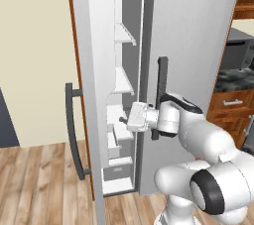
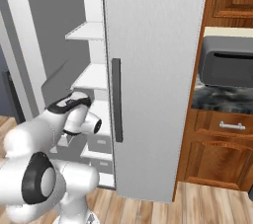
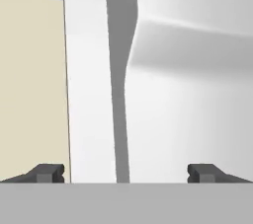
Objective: Retrieve the steak from the fridge and place it on the saucepan with marinade on the stove.
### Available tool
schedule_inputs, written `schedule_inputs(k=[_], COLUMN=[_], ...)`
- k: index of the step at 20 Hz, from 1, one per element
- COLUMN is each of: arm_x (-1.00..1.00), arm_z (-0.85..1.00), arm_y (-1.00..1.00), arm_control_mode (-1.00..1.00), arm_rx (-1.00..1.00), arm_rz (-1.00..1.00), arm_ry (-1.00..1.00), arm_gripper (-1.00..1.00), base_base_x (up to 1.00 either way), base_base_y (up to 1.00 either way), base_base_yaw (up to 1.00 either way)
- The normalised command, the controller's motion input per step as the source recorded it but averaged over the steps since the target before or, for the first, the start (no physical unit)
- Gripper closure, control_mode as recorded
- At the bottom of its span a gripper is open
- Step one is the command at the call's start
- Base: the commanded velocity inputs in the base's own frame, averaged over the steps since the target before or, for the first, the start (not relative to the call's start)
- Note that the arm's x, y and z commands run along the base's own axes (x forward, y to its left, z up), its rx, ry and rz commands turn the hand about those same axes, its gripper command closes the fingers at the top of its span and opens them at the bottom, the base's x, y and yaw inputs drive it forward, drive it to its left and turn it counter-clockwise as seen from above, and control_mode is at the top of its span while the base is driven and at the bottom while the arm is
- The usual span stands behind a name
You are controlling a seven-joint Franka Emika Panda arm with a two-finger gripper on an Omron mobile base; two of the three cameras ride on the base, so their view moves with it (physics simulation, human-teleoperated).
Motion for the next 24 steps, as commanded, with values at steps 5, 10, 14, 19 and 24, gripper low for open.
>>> schedule_inputs(k=[5,10,14,19,24], arm_x=[-0.34,-0.16,-0.01,0.0,0.0], arm_z=[0.66,0.61,0.23,0.03,0.0], arm_y=[-0.88,-0.76,-0.67,-0.49,-0.37], arm_control_mode=[-1.0,-1.0,-1.0,-1.0,-1.0], arm_rx=[0.01,0.0,0.0,-0.01,-0.02], arm_rz=[-0.07,-0.25,-0.43,-0.54,-0.53], arm_ry=[-0.03,0.13,0.13,0.14,0.19], arm_gripper=[-1.0,-1.0,-1.0,-1.0,-1.0], base_base_x=[0.0,0.0,0.0,0.0,0.0], base_base_y=[0.0,0.0,0.0,0.0,0.0], base_base_yaw=[0.0,0.0,0.0,0.0,0.0])
